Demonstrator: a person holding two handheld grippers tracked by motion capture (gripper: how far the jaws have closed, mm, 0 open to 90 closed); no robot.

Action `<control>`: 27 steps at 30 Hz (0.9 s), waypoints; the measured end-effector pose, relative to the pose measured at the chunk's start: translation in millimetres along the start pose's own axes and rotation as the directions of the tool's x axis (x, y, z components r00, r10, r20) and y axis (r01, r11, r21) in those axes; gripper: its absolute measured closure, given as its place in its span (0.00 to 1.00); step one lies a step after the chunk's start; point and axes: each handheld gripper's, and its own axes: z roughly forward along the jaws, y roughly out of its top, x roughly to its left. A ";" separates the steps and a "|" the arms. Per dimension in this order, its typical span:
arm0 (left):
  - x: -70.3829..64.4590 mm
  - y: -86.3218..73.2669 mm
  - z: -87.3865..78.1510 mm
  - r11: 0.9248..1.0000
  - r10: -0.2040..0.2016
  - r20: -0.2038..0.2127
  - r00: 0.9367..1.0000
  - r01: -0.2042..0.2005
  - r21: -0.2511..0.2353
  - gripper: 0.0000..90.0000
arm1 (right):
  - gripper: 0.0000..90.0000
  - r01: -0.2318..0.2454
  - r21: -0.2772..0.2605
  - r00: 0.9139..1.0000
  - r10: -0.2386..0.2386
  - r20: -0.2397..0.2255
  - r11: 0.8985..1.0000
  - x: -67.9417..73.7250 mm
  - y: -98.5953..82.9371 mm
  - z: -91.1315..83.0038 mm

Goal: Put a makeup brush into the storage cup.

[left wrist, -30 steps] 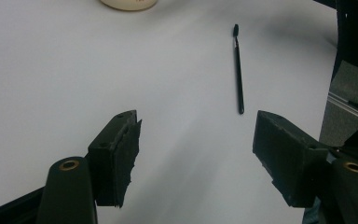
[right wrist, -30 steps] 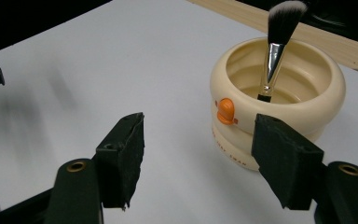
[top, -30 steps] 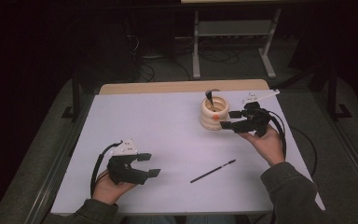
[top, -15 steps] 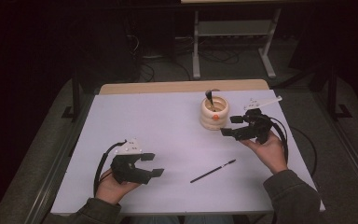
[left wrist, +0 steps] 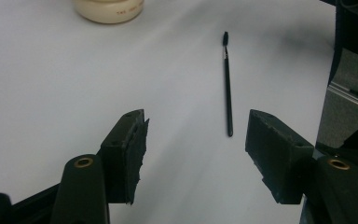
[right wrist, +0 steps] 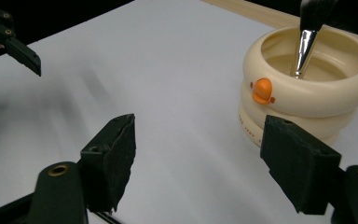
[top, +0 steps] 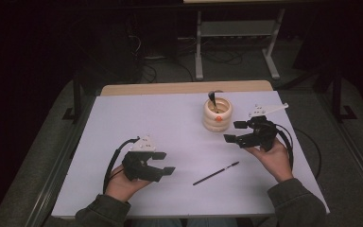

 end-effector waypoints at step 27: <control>-27.0 29.7 75.6 0.982 0.092 0.079 0.993 -0.104 0.158 0.51 | 0.29 0.027 0.020 0.999 -0.028 0.022 0.999 10.1 -15.7 1.2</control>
